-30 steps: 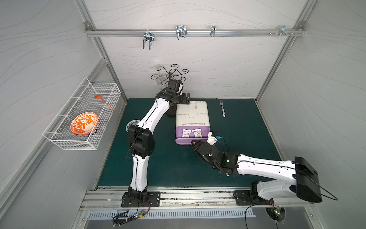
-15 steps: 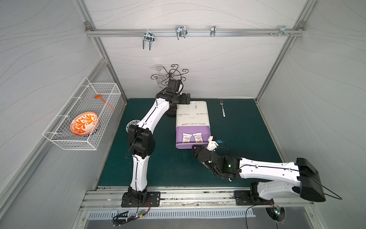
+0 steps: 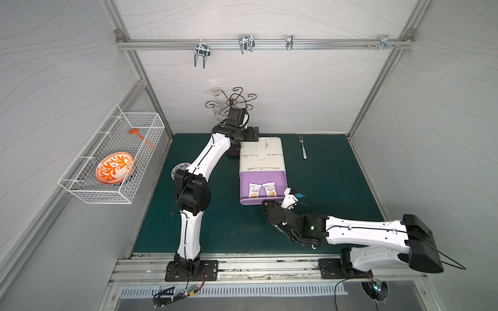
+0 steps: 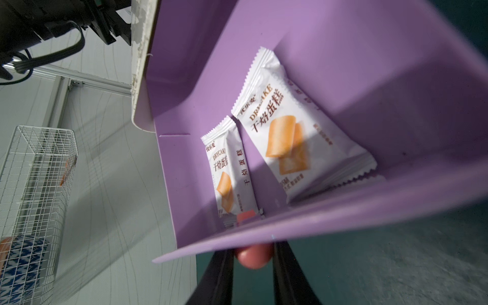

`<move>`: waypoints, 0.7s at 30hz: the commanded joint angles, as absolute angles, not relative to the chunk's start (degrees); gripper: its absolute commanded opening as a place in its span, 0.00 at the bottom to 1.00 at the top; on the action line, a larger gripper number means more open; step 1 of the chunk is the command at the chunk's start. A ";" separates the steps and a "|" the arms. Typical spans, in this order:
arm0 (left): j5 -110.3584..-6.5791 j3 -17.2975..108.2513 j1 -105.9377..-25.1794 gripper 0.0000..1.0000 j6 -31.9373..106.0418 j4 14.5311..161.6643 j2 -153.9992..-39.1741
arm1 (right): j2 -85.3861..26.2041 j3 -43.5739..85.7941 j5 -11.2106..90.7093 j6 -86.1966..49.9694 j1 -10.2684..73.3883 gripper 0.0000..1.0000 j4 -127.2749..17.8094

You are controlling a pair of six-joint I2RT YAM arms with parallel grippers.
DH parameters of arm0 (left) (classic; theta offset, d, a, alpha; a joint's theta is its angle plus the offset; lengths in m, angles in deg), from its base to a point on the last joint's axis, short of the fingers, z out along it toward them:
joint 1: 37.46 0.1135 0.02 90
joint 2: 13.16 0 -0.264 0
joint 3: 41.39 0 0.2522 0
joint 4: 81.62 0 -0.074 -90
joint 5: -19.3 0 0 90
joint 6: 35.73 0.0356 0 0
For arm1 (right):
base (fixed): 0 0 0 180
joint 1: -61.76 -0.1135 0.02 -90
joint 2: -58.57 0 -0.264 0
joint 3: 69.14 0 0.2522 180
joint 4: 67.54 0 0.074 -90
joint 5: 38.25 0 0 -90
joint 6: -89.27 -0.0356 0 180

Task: Take the cookies out of the drawer
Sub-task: Open the drawer in the storage box.

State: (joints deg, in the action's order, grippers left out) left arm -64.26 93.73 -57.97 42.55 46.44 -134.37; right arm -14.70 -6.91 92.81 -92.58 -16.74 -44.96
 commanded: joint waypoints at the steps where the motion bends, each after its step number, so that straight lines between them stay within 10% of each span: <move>1: -64.61 93.52 -58.20 0.98 42.59 38.79 -134.46 | -13.89 -7.03 94.34 -93.90 -17.20 0.22 -41.65; 21: -63.27 91.96 -54.18 1.00 34.59 42.59 -127.00 | -13.98 -6.60 90.81 -92.50 -15.14 0.57 -40.91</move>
State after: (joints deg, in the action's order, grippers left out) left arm -64.02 91.02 -55.17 36.23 41.52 -128.66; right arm -14.70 -6.93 91.19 -93.63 -15.82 -42.47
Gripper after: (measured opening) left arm 0.996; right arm 0.549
